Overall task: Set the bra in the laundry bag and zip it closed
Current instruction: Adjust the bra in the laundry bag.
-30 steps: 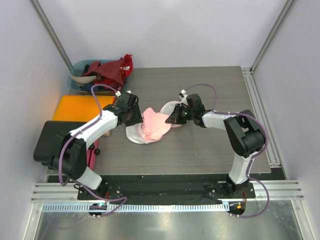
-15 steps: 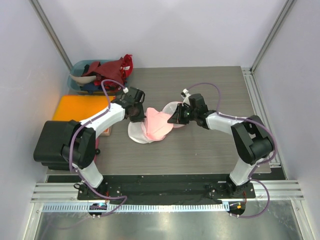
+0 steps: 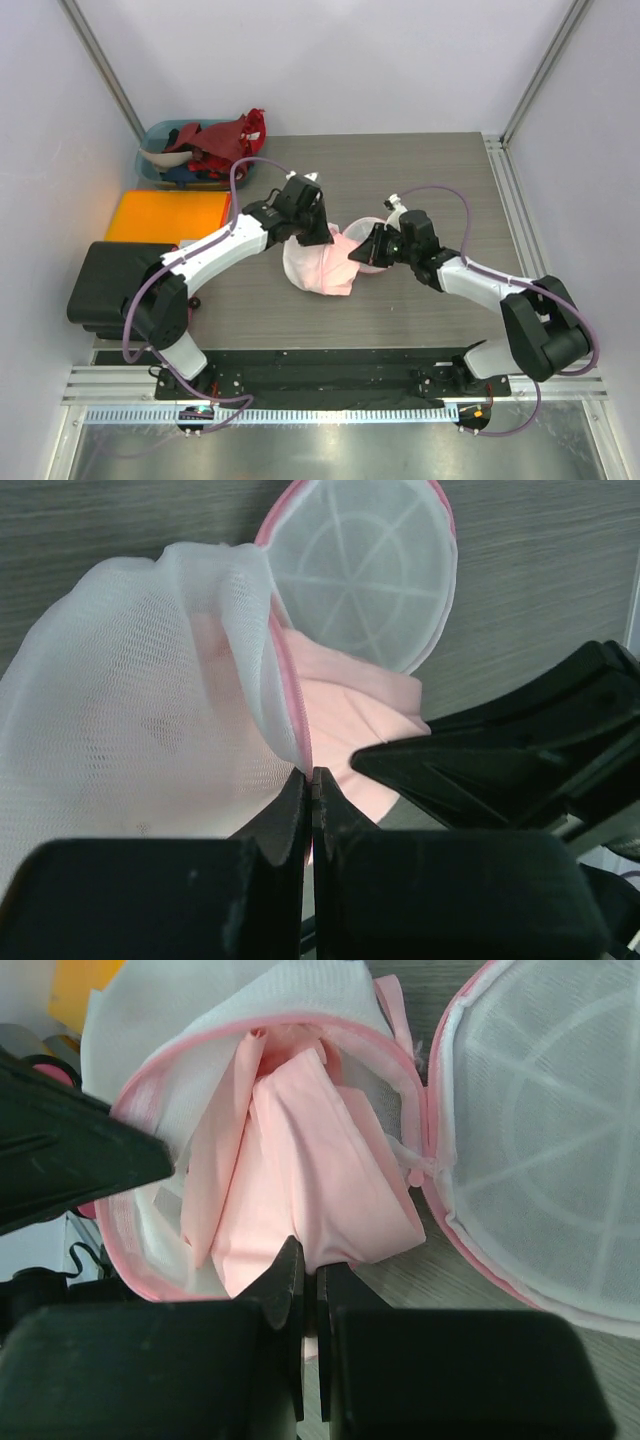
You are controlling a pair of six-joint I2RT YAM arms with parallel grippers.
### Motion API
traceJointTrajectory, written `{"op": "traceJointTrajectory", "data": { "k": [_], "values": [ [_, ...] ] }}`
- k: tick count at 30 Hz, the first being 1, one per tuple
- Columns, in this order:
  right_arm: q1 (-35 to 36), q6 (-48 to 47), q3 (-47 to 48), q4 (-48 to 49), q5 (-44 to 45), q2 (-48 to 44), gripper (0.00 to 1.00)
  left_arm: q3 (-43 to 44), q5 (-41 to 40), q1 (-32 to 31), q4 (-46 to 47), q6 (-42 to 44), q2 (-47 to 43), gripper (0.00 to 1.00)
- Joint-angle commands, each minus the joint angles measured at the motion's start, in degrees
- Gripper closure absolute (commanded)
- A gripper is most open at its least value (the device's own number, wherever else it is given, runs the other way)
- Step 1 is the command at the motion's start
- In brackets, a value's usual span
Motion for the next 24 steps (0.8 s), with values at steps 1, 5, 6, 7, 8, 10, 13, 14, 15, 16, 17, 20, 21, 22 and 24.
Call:
{"op": "traceJointTrajectory", "data": {
  "k": [1, 5, 6, 7, 8, 10, 13, 14, 15, 16, 17, 20, 21, 22, 24],
  "values": [
    [0.4, 3.9, -0.2, 11.5, 0.7, 1.0, 0.99, -3.5, 2.3, 0.4, 4.7, -3.4, -6.3, 1.0],
    [0.5, 5.5, 1.1, 16.5, -0.8, 4.5, 0.99, -5.7, 1.9, 2.0, 3.1, -2.8, -6.4, 0.92],
    [0.5, 5.8, 1.1, 17.4, -1.0, 5.3, 0.99, -5.8, 3.5, 2.5, 3.0, -2.6, -6.3, 0.89],
    [0.4, 6.1, 1.3, 17.7, -1.7, 5.9, 0.99, -6.1, 3.5, 2.9, 2.4, -1.9, -6.4, 0.86],
    [0.5, 6.3, 2.0, 17.8, -2.3, 6.5, 0.99, -6.8, 2.9, 3.4, 2.5, -1.4, -7.1, 0.77],
    [0.5, 7.6, 2.6, 18.8, -3.3, 8.6, 0.99, -7.7, 2.4, 4.3, 2.7, -1.1, -8.4, 0.63],
    [0.5, 9.4, 2.1, 22.9, -4.4, 11.0, 0.99, -8.1, -1.6, 5.8, 0.0, 0.1, -11.3, 0.47],
    [0.5, 9.9, 2.4, 23.5, -4.7, 11.5, 0.99, -8.2, -2.9, 6.8, -0.9, 0.6, -13.1, 0.45],
    [0.5, 9.9, 2.8, 23.4, -4.8, 12.1, 0.99, -8.7, -4.8, 7.4, -1.5, 0.6, -14.1, 0.43],
    [0.5, 9.9, 3.2, 23.1, -5.0, 13.5, 0.99, -10.0, -8.3, 8.1, -2.4, 0.4, -15.1, 0.43],
    [0.5, 10.0, 4.0, 23.1, -5.3, 13.9, 0.99, -11.1, -9.9, 10.0, -2.7, -1.4, -16.1, 0.44],
    [0.5, 10.7, 5.1, 23.7, -5.7, 15.5, 0.99, -17.2, -13.1, 15.1, -1.1, -5.8, -19.8, 0.48],
    [0.5, 11.2, 5.4, 24.0, -5.9, 15.9, 0.99, -18.8, -13.7, 16.2, 0.6, -8.8, -20.9, 0.48],
    [0.6, 11.4, 5.7, 23.8, -6.0, 16.3, 0.99, -21.7, -14.9, 17.0, 1.5, -10.2, -21.2, 0.49],
    [0.6, 12.0, 6.5, 23.4, -6.0, 17.3, 0.99, -23.6, -18.6, 18.2, 3.2, -13.0, -20.9, 0.53]
  ]
}}
